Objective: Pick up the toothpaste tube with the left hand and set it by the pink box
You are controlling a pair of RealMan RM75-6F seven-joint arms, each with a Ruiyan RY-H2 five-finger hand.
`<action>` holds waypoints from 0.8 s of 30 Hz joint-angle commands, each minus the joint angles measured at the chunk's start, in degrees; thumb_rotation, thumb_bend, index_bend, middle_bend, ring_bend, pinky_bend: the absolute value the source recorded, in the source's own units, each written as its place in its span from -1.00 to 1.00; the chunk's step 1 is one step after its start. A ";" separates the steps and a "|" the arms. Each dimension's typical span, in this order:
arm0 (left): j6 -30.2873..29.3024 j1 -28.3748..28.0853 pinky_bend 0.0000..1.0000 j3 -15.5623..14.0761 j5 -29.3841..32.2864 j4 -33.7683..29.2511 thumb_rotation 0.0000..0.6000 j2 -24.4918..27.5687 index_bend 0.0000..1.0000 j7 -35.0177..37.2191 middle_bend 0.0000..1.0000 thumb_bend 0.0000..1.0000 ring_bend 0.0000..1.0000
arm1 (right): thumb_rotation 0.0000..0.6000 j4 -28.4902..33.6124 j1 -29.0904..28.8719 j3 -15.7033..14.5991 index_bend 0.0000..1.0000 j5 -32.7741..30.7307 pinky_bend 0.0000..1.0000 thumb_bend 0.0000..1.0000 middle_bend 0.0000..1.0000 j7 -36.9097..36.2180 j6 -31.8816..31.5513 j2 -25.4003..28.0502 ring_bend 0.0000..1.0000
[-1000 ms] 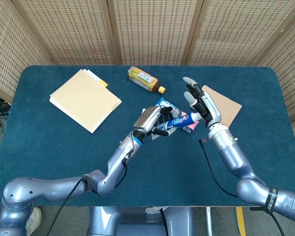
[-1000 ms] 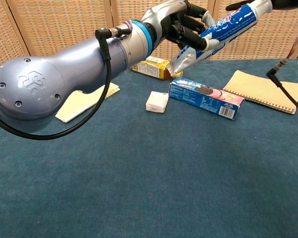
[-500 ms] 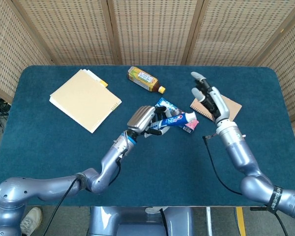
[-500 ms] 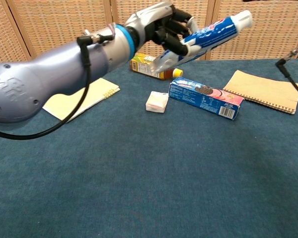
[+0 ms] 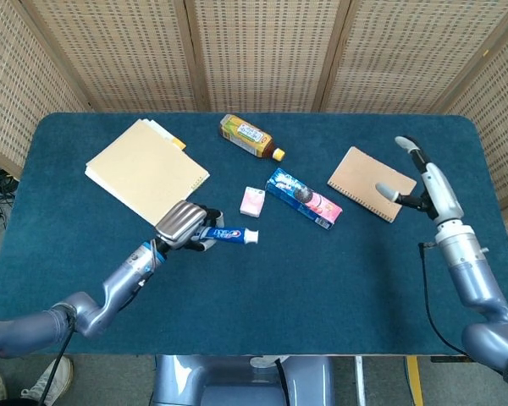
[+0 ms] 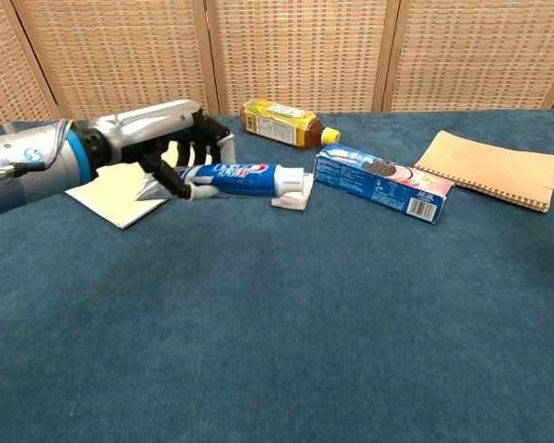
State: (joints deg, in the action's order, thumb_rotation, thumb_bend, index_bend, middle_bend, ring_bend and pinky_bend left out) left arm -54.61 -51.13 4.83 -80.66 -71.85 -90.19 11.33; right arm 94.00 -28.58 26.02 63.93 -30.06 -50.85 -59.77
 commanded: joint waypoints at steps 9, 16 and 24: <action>-0.20 4.86 -0.82 -3.50 -1.94 -0.06 1.00 3.71 -1.00 5.45 -1.00 -1.00 -1.00 | 0.23 -7.42 8.20 -11.44 -1.00 13.84 -1.00 -1.00 -1.00 8.84 -13.38 -1.01 -1.00; -12.64 12.80 -1.00 -2.32 -0.49 -8.70 1.00 12.18 -1.00 -1.30 -1.00 -1.00 -1.00 | 0.58 -8.14 12.10 -14.74 -1.00 19.20 -1.00 -1.00 -1.00 14.30 -21.53 0.41 -1.00; -28.10 26.71 -1.00 -5.18 3.16 -22.22 1.00 22.44 -1.00 -13.78 -1.00 -1.00 -1.00 | 1.00 -10.80 17.07 -18.37 -1.00 22.57 -1.00 -1.00 -1.00 24.89 -29.79 0.09 -1.00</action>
State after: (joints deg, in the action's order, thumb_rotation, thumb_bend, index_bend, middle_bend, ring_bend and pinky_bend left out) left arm -78.40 -29.16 1.31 -78.96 -89.92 -71.75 1.21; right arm 84.12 -13.45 9.07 85.35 -7.55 -78.17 -59.56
